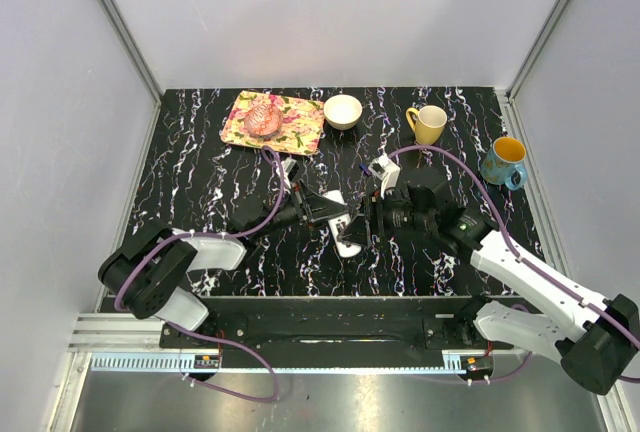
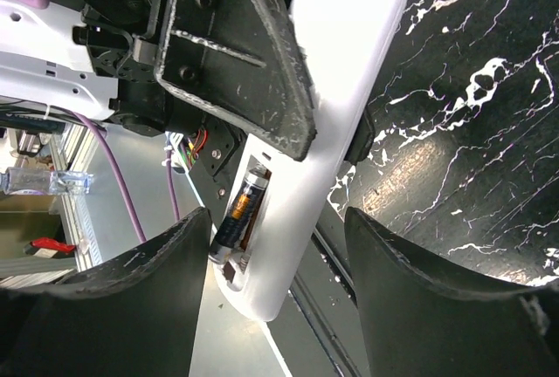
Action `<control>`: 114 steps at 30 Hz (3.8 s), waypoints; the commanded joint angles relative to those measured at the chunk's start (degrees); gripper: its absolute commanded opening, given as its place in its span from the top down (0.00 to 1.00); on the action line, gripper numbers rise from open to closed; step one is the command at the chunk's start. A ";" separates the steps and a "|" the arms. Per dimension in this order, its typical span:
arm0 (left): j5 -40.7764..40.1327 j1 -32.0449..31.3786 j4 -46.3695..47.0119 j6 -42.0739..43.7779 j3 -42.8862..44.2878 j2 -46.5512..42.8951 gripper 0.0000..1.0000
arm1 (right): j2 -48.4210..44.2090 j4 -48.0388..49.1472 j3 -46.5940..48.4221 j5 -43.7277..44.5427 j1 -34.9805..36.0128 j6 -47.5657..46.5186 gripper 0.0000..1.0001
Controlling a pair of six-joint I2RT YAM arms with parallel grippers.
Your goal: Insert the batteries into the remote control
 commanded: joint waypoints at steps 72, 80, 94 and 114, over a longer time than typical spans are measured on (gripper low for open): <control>2.25 -0.85 23.55 -0.24 3.00 -4.02 1.00 | -0.67 -1.31 0.39 -6.78 -4.63 -3.41 0.32; 2.16 -1.20 23.55 0.29 3.00 -3.93 1.00 | 0.73 -0.25 0.57 -7.75 -4.63 -1.56 0.32; 2.51 -1.64 23.55 0.38 3.26 -4.20 1.00 | 2.49 1.16 -0.31 -7.75 -4.63 -0.42 0.33; 1.46 3.63 23.55 2.57 -1.13 0.02 1.00 | -5.41 -3.32 5.41 0.93 -7.52 1.43 0.20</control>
